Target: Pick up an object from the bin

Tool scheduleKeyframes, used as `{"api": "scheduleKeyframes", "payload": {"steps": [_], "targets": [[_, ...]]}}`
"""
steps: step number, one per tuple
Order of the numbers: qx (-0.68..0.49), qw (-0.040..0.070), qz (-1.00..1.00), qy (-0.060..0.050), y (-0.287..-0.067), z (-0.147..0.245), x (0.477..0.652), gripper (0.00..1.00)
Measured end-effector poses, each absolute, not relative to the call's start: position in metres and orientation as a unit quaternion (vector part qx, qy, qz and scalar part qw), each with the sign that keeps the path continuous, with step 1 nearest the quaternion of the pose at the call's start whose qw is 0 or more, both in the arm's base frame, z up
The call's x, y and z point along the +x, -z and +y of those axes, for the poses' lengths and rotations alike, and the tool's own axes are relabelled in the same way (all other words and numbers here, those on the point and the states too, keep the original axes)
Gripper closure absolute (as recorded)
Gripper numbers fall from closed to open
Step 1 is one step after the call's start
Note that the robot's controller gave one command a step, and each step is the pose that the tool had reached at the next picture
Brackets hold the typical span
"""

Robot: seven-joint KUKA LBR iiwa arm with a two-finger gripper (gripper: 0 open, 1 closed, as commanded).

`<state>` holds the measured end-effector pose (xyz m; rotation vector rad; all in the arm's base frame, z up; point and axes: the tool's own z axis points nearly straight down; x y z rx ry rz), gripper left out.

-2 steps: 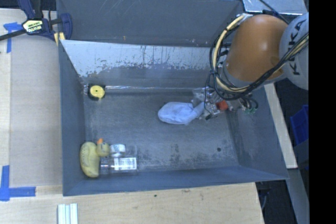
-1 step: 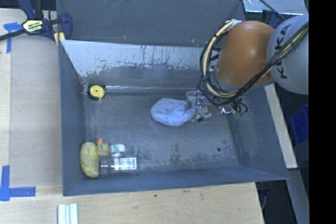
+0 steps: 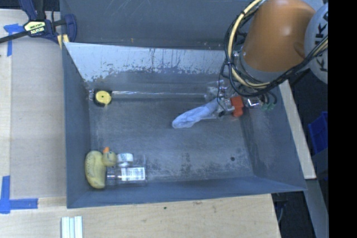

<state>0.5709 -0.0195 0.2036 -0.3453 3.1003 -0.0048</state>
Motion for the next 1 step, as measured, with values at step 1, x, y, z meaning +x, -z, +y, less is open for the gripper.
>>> {"api": "scheduleKeyframes", "payload": {"steps": [1], "targets": [[-0.109, 0.013, 0.994, 0.002, -0.2184, -0.0194, 0.5720, 1.00]]}}
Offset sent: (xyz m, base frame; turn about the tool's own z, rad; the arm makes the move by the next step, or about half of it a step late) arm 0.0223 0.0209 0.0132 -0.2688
